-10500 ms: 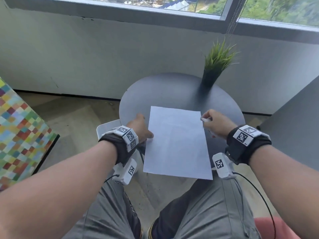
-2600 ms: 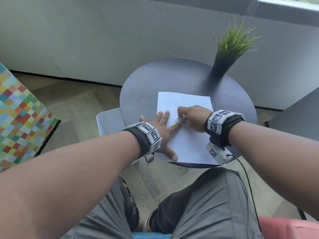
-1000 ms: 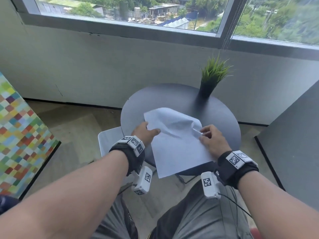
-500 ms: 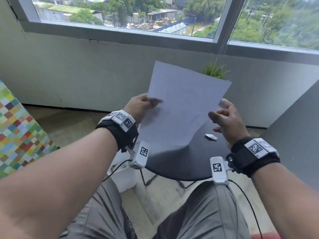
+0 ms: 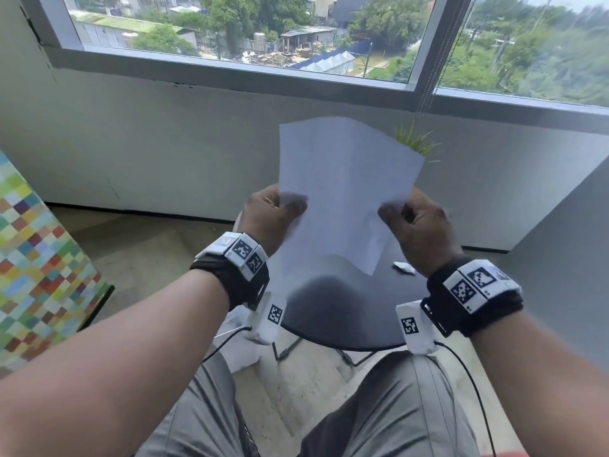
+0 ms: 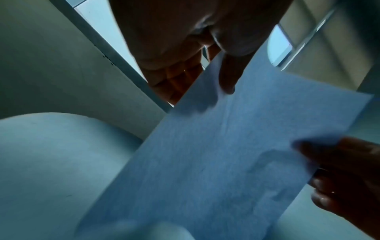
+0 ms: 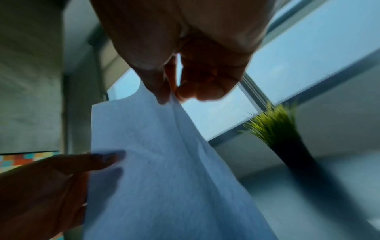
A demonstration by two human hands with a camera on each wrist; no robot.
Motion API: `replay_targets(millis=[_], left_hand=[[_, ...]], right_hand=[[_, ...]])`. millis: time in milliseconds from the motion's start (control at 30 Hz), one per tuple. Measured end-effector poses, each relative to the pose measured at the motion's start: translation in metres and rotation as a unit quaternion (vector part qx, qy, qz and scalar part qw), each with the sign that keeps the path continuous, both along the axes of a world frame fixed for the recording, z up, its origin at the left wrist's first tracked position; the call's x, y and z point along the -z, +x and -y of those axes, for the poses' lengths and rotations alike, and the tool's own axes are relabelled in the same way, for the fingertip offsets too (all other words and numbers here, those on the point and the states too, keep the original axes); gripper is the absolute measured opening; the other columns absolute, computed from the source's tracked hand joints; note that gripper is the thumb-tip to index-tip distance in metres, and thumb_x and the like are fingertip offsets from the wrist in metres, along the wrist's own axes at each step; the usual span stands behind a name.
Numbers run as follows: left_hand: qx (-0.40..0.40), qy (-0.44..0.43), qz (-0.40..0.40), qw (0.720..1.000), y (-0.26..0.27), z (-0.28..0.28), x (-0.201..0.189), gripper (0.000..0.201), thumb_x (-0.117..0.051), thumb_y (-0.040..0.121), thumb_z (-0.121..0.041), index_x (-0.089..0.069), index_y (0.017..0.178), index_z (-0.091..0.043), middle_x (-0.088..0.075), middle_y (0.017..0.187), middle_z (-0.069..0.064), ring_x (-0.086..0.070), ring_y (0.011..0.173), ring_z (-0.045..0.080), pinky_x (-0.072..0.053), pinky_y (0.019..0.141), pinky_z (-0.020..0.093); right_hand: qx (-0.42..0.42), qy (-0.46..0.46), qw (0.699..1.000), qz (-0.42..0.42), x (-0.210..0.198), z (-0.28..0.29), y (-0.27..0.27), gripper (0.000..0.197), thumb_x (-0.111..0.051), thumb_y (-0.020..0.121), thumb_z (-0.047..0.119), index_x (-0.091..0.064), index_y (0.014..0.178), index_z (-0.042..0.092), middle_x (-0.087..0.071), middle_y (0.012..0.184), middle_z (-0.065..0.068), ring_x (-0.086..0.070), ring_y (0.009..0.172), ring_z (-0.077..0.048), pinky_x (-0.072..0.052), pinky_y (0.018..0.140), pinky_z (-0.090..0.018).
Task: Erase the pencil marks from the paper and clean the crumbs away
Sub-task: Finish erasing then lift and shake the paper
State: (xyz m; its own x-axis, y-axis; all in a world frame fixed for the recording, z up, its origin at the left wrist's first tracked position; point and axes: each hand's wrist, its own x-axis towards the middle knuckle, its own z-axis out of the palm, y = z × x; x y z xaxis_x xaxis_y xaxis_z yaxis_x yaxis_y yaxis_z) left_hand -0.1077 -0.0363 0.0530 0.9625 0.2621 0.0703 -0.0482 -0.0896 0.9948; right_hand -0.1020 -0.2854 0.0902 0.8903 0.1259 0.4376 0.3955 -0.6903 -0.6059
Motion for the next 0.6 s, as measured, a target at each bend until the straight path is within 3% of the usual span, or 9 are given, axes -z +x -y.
replay_targets(millis=[100,167,233,300,367,400,500,567,600], left_hand=[[0.041,0.050,-0.084,0.994,-0.004,-0.007,0.023,0.035,-0.078,0.055,-0.050,-0.079,0.082,-0.027,-0.078,0.086,0.004,-0.074,0.084,0.029,-0.058,0.083,0.055],[0.026,0.032,-0.081,0.996,-0.002,-0.012,0.021,0.027,-0.079,0.056,-0.043,-0.079,0.078,-0.027,-0.077,0.086,0.006,-0.073,0.080,0.026,-0.058,0.085,0.055],[0.016,0.016,-0.085,0.996,0.006,-0.016,0.019,0.029,-0.080,0.054,-0.042,-0.078,0.078,-0.026,-0.077,0.089,0.009,-0.073,0.082,0.028,-0.058,0.084,0.056],[0.024,0.030,-0.129,0.991,0.012,-0.018,0.025,0.047,-0.079,0.045,-0.047,-0.077,0.084,-0.020,-0.077,0.093,0.009,-0.074,0.089,0.030,-0.059,0.082,0.056],[0.034,0.032,-0.190,0.981,0.015,-0.018,0.039,0.062,-0.078,0.037,-0.046,-0.075,0.091,-0.015,-0.076,0.097,0.009,-0.074,0.092,0.031,-0.059,0.081,0.056],[0.036,0.029,-0.221,0.974,0.017,-0.018,0.047,0.066,-0.081,0.036,-0.043,-0.074,0.094,-0.013,-0.076,0.100,0.011,-0.073,0.094,0.032,-0.059,0.081,0.057],[0.038,0.080,-0.273,0.958,0.015,-0.013,0.065,0.056,-0.083,0.058,-0.033,-0.071,0.105,-0.004,-0.073,0.106,0.017,-0.071,0.097,0.035,-0.059,0.085,0.052],[0.044,0.150,-0.302,0.940,0.013,-0.010,0.077,0.049,-0.082,0.073,-0.031,-0.069,0.110,-0.001,-0.072,0.110,0.016,-0.069,0.101,0.034,-0.056,0.092,0.046],[0.049,0.185,-0.318,0.929,0.011,-0.008,0.081,0.047,-0.082,0.077,-0.031,-0.069,0.111,-0.001,-0.071,0.111,0.014,-0.068,0.104,0.033,-0.055,0.094,0.042]], right_hand=[[0.022,-0.054,0.984,-0.169,0.015,0.002,-0.004,0.036,-0.062,0.088,0.034,-0.050,0.059,0.018,-0.051,0.057,0.002,-0.059,0.068,-0.029,-0.042,0.055,-0.029],[0.030,-0.046,0.987,-0.150,0.015,0.002,-0.003,0.039,-0.060,0.088,0.034,-0.050,0.053,0.020,-0.050,0.054,0.002,-0.057,0.063,-0.027,-0.037,0.055,-0.028],[0.026,-0.018,0.989,-0.143,0.016,0.002,0.004,0.037,-0.061,0.087,0.033,-0.050,0.053,0.024,-0.050,0.053,0.005,-0.051,0.060,-0.020,-0.041,0.060,-0.030],[0.010,-0.030,0.979,-0.199,0.019,0.001,0.010,0.027,-0.062,0.086,0.034,-0.053,0.061,0.027,-0.054,0.056,0.009,-0.053,0.063,-0.019,-0.052,0.067,-0.037],[0.041,-0.058,0.975,-0.213,0.024,0.004,0.015,0.011,-0.063,0.085,0.037,-0.057,0.081,0.028,-0.061,0.074,0.008,-0.060,0.077,-0.024,-0.052,0.077,-0.039],[0.077,-0.045,0.979,-0.183,0.028,0.006,0.018,0.013,-0.063,0.086,0.036,-0.056,0.091,0.027,-0.062,0.083,0.004,-0.061,0.083,-0.025,-0.050,0.078,-0.037],[0.086,0.116,0.983,-0.111,0.039,-0.006,0.017,0.017,-0.061,0.086,0.036,-0.056,0.095,0.022,-0.062,0.083,-0.001,-0.062,0.076,-0.024,-0.051,0.067,-0.039],[-0.023,0.225,0.948,-0.225,0.056,-0.034,0.005,0.014,-0.060,0.089,0.033,-0.058,0.095,0.020,-0.062,0.082,-0.004,-0.062,0.068,-0.021,-0.053,0.061,-0.039],[-0.078,0.263,0.909,-0.314,0.068,-0.050,-0.003,0.015,-0.059,0.093,0.030,-0.058,0.101,0.017,-0.062,0.086,-0.007,-0.063,0.069,-0.020,-0.053,0.061,-0.037]])
